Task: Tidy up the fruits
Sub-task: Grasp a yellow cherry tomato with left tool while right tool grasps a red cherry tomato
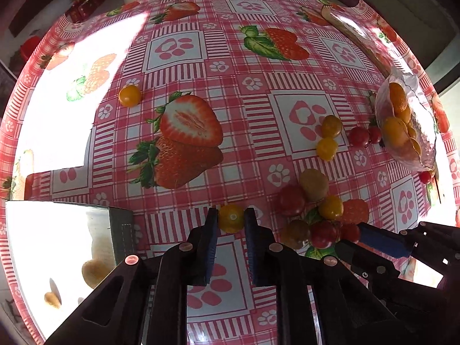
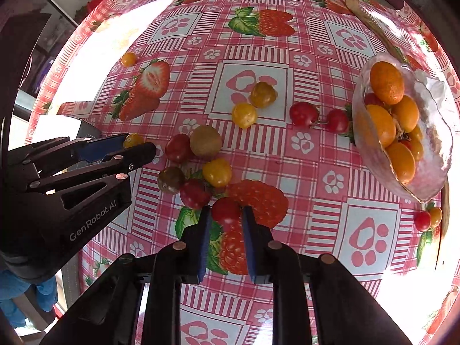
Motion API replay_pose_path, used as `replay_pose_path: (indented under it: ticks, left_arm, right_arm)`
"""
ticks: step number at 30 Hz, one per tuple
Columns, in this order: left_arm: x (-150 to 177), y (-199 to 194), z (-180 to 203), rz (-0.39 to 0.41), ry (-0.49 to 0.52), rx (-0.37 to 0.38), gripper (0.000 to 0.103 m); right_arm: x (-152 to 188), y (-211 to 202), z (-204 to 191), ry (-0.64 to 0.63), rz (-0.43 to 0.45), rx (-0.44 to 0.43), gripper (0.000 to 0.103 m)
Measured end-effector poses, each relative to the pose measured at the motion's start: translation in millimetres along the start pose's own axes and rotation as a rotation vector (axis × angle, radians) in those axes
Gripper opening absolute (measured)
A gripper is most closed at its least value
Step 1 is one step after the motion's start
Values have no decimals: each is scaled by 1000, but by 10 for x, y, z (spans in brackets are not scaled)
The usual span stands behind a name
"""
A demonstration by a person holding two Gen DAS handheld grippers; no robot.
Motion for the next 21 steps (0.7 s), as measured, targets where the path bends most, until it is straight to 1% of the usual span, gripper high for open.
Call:
replay_pose_path:
  ticks: [7,8,11,16,21]
  left_arm:
    - [154,-157,13,18,-15,48,19]
    - [170,-173,15,19,-15,53,19]
    - [315,-291,-32,19,-30,68,19]
    - [425,-446,-92,26,-49,82,19]
    - [628,-619,-205,28,-65,83,19]
  right_arm:
    - [175,-182,167,76,15,-47,23]
    - [283,-226,174,89,15,-51,23]
    - [448,-256,208,119,11,-61,23]
    - [603,-312,220,146,10,-59,23]
    - [699,-392,135,151,8,-62,23]
Point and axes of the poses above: each gripper's, at about its wrist camera, not at the fingertips, and y roughly the way its jaws point, z to its right, x to its underside, the point moved 4 cm from there along y, roughly the way its jaws point, and after that the axes turned 5 degrees about -x, right-handed, at the moved point
